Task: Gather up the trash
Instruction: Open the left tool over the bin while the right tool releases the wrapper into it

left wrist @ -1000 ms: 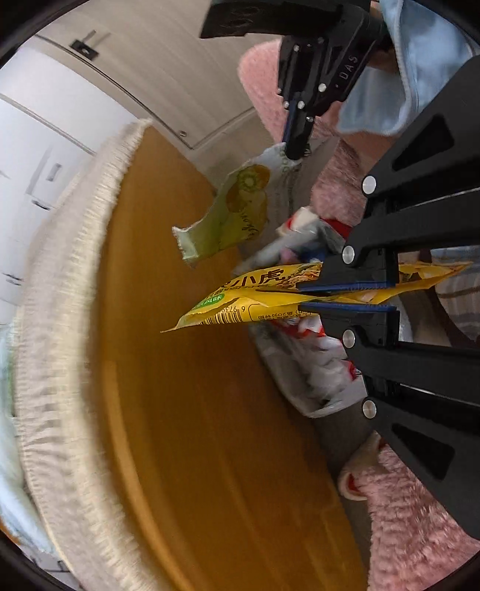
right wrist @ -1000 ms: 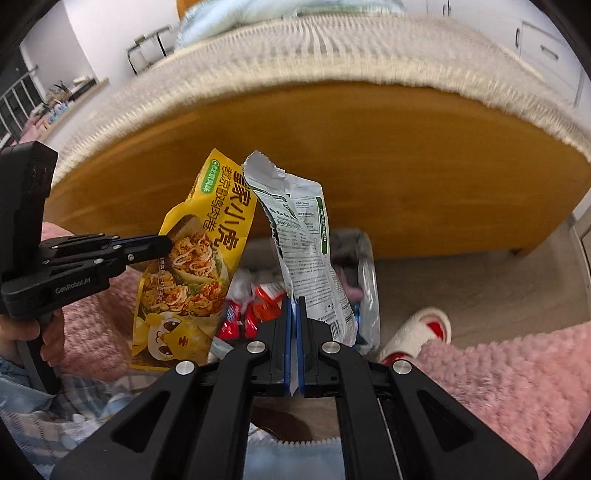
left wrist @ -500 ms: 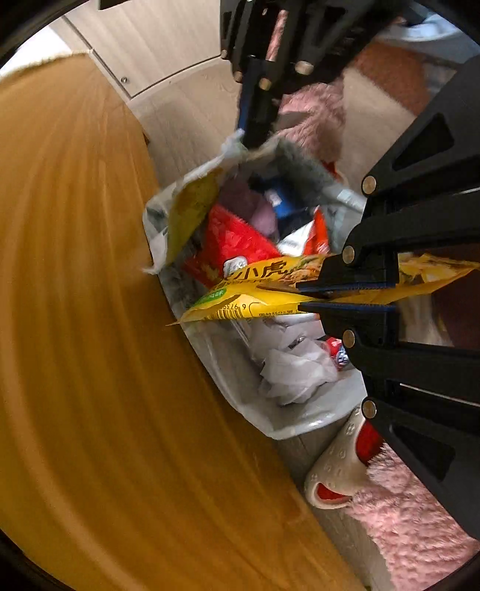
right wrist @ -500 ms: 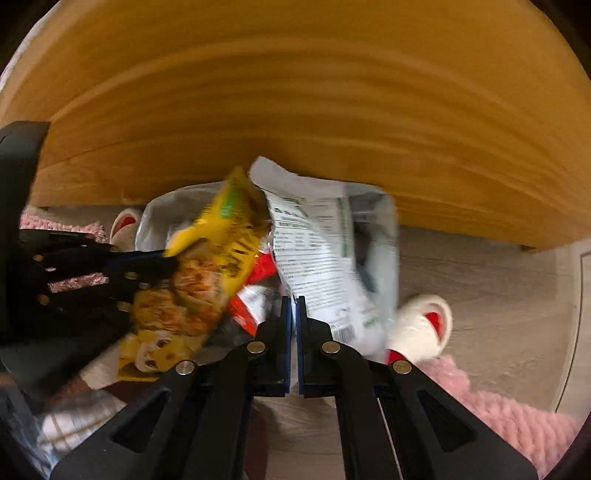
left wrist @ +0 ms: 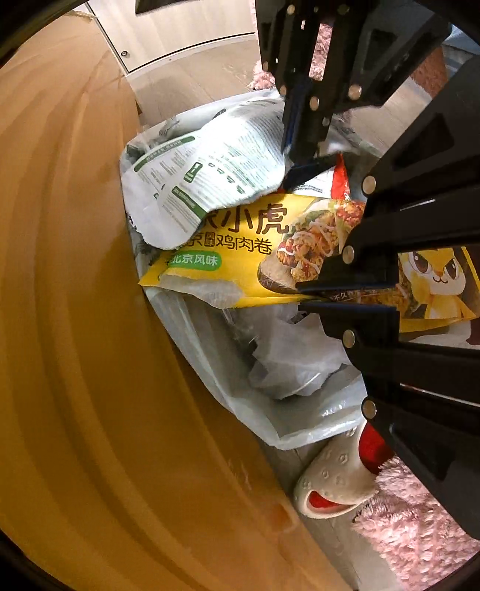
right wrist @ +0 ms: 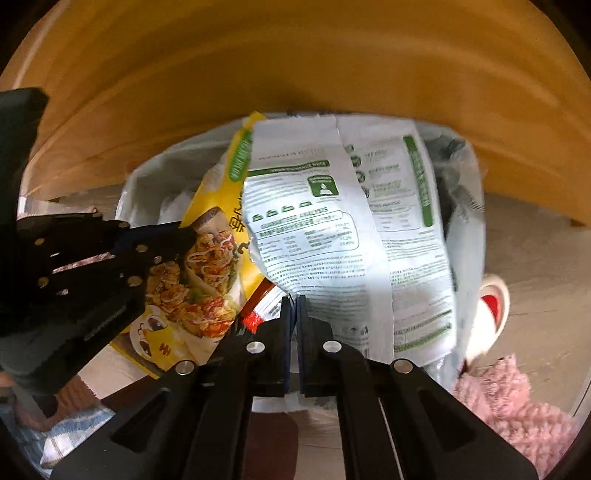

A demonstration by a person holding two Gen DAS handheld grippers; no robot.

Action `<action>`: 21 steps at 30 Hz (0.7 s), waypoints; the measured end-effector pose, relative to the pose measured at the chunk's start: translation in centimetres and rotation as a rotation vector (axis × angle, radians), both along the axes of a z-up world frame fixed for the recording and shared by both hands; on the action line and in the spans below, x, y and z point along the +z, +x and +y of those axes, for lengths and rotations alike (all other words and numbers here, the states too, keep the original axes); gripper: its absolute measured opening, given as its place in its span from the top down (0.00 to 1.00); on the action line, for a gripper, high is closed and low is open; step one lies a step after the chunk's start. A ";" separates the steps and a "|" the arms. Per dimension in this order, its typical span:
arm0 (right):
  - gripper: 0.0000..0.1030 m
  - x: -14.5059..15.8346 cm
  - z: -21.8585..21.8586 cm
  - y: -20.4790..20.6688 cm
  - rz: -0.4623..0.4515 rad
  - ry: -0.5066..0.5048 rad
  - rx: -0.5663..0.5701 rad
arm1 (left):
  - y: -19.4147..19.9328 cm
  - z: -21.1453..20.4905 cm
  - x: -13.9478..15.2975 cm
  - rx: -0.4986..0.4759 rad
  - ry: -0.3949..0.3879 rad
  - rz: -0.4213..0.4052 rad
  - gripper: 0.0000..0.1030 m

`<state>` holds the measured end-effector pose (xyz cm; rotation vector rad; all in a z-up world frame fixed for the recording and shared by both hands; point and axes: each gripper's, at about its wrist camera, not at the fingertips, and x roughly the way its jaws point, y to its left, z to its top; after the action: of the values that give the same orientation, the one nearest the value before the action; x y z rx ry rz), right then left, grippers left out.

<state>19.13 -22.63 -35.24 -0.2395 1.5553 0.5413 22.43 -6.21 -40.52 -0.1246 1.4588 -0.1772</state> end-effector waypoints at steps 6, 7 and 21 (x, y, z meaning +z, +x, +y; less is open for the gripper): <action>0.96 -3.1 -0.5 0.8 0.075 0.019 -0.044 | 0.5 -0.1 -0.6 0.008 -0.002 0.005 0.94; 0.95 -3.4 -0.6 0.8 0.085 0.021 -0.044 | 0.5 -0.1 -0.7 0.008 -0.002 0.006 0.94; 0.79 -2.7 -0.7 0.3 0.075 0.047 -0.034 | -0.1 -0.2 2.1 0.020 -0.026 -0.024 0.57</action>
<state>19.43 -23.31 -37.90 -0.1576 1.6149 0.5650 22.28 -6.40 -38.42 -0.1572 1.4310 -0.1806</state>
